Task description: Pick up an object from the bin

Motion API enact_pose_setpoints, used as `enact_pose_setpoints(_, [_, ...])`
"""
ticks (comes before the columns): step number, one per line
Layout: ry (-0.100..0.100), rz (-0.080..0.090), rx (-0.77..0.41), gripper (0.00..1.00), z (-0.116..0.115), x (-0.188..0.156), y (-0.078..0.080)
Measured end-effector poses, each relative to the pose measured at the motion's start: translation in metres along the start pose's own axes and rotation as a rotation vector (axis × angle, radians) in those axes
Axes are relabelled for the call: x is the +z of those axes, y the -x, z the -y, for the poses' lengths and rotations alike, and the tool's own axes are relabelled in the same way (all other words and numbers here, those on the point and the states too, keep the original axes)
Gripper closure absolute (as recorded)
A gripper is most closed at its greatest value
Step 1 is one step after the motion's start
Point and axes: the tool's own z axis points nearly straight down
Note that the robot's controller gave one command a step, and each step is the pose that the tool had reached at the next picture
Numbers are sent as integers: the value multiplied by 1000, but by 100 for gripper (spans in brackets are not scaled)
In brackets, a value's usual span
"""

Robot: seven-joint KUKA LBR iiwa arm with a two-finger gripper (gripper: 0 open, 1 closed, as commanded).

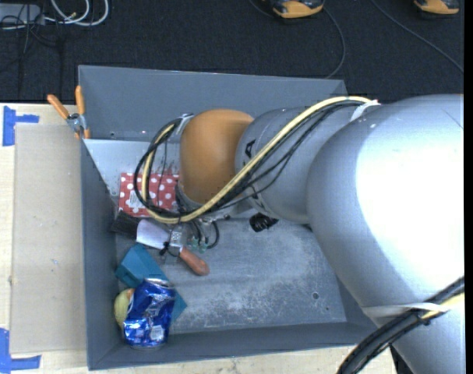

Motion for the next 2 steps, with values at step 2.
enact_pose_setpoints(2, [-2, -4, 2, 100, 1, -33, -1])
